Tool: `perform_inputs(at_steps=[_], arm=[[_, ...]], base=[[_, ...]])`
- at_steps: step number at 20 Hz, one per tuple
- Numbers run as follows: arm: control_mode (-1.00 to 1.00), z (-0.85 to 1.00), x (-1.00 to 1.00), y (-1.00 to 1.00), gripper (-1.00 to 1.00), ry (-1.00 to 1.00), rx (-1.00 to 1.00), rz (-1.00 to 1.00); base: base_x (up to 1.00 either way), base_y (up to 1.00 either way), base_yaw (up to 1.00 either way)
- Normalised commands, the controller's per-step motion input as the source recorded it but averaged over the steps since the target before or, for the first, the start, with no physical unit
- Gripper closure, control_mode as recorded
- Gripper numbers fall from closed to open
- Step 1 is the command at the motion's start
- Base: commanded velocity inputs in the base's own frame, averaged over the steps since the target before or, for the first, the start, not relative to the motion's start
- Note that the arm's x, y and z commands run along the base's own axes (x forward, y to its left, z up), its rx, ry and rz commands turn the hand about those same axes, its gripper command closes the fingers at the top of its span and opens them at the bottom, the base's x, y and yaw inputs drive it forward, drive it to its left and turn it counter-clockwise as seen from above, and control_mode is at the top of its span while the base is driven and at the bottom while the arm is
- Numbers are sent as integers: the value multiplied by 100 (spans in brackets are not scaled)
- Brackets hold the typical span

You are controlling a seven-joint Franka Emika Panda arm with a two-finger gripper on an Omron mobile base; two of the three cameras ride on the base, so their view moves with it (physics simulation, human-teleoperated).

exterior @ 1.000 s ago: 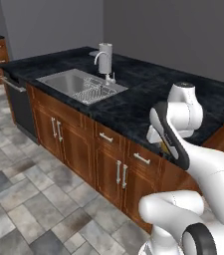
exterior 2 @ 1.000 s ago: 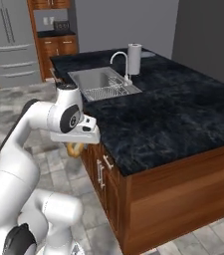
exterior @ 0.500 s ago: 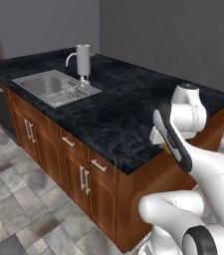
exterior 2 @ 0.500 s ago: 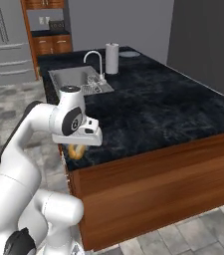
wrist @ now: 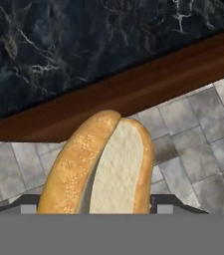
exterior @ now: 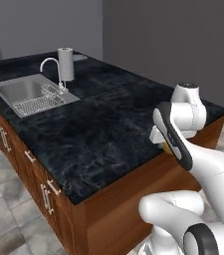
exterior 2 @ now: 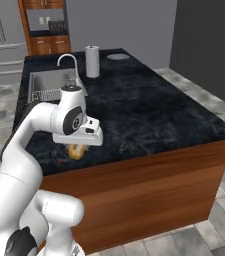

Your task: Move the hot dog bun to the plate on the dining table and place the condiment next to that plate. Then navigate to the fridge and take the sausage and place it on the plate as well.

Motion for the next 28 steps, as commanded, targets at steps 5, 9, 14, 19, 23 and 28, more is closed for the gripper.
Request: perform_inputs(at_steps=[5,9,14,19,23,28], arm=[[100,0,0,0,100,0,0,0],[100,0,0,0,100,0,0,0],[100,0,0,0,100,0,0,0],[100,0,0,0,100,0,0,0],[100,0,0,0,100,0,0,0],[100,0,0,0,100,0,0,0]], base=[[39,-100,17],[37,-100,18],[37,-100,19],[36,-100,19],[35,-100,21],[33,-100,25]])
